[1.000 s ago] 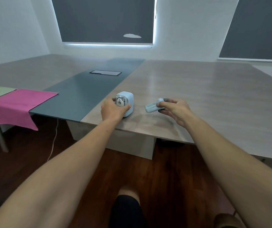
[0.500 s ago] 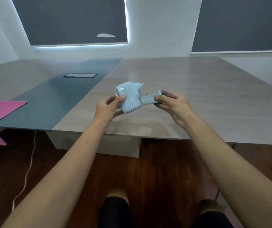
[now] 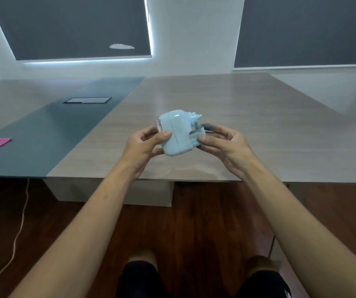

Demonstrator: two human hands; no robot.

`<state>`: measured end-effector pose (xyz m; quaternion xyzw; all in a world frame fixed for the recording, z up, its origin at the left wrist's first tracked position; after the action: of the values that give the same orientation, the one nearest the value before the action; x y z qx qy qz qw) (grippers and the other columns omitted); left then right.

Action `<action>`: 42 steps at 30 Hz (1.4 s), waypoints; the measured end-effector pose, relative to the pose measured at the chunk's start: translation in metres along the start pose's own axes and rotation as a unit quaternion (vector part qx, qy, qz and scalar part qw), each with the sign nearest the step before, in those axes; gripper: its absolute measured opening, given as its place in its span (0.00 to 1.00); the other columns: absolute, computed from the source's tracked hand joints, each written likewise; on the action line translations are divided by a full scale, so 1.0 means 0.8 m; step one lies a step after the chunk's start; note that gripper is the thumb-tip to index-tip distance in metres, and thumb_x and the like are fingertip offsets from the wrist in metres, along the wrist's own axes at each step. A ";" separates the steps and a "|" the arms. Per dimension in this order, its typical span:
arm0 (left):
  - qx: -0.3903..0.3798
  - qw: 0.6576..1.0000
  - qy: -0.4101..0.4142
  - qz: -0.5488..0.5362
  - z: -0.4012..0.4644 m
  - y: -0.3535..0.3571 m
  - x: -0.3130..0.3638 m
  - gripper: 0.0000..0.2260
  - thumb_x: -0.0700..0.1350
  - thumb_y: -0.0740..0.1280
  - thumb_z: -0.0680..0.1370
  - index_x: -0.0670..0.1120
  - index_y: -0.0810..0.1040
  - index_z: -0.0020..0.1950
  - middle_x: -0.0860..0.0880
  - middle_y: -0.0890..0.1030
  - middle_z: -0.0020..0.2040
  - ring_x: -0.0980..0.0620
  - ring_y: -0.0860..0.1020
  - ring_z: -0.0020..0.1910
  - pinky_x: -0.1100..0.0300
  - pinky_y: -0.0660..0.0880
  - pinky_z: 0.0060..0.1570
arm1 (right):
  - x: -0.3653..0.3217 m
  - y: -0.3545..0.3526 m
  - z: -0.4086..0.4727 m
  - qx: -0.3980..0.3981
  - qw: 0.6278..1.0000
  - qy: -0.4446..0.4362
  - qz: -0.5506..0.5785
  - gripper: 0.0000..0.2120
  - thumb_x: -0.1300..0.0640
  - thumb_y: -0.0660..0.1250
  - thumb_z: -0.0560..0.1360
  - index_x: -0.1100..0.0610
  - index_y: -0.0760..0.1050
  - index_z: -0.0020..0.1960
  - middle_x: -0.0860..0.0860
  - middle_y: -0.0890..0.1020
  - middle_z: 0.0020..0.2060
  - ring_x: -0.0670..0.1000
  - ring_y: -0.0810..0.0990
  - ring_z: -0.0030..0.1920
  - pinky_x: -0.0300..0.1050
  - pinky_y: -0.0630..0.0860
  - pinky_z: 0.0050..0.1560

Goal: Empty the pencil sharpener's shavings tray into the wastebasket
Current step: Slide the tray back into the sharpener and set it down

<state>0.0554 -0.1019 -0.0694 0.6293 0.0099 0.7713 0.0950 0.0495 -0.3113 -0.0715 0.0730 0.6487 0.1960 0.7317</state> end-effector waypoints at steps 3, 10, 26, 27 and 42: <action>-0.018 1.000 0.002 0.011 0.000 0.013 0.003 0.26 0.47 0.75 0.68 0.39 0.78 0.64 0.42 0.83 0.60 0.45 0.81 0.60 0.45 0.79 0.55 | 0.010 0.006 -0.001 -0.009 1.000 0.005 -0.001 0.34 0.60 0.82 0.52 0.62 0.75 0.56 0.58 0.87 0.43 0.57 0.86 0.47 0.53 0.82 0.51; -0.024 0.999 -0.016 0.029 -0.003 0.015 -0.009 0.28 0.46 0.78 0.65 0.42 0.78 0.63 0.42 0.83 0.59 0.45 0.82 0.59 0.47 0.80 0.54 | 0.025 0.004 -0.001 -0.034 0.998 0.039 0.044 0.32 0.63 0.81 0.51 0.62 0.73 0.51 0.57 0.87 0.39 0.55 0.87 0.43 0.50 0.83 0.46; 0.290 0.926 0.005 0.244 -0.027 -0.103 0.010 0.30 0.53 0.81 0.59 0.45 0.77 0.56 0.48 0.83 0.51 0.54 0.81 0.45 0.56 0.80 0.50 | 0.067 0.036 0.035 0.029 0.994 0.040 -0.100 0.22 0.57 0.81 0.64 0.60 0.77 0.54 0.58 0.85 0.50 0.54 0.85 0.53 0.52 0.82 0.54; 0.308 0.915 0.003 0.259 -0.030 -0.112 0.013 0.29 0.51 0.81 0.60 0.45 0.77 0.57 0.49 0.82 0.51 0.55 0.80 0.45 0.59 0.79 0.49 | 0.070 0.037 0.036 0.032 0.993 0.041 -0.103 0.23 0.57 0.81 0.64 0.60 0.77 0.55 0.58 0.85 0.50 0.54 0.85 0.54 0.52 0.83 0.54; 0.427 0.834 -0.029 0.348 -0.045 -0.187 0.000 0.29 0.52 0.79 0.61 0.46 0.73 0.57 0.48 0.80 0.55 0.50 0.79 0.53 0.60 0.71 0.44 | 0.076 0.036 0.041 0.057 0.993 0.036 -0.102 0.23 0.60 0.78 0.68 0.63 0.75 0.60 0.61 0.84 0.53 0.56 0.85 0.54 0.50 0.82 0.55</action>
<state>0.0403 0.0492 -0.0967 0.5913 0.1154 0.6538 -0.4578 0.0812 -0.2572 -0.1123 0.0406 0.6887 0.0856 0.7188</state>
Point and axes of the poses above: each hand's wrist, its own z-axis towards the middle knuckle, its own y-axis out of the palm, x = y × z, the point moved 7 cm from there along z, towards the middle knuckle
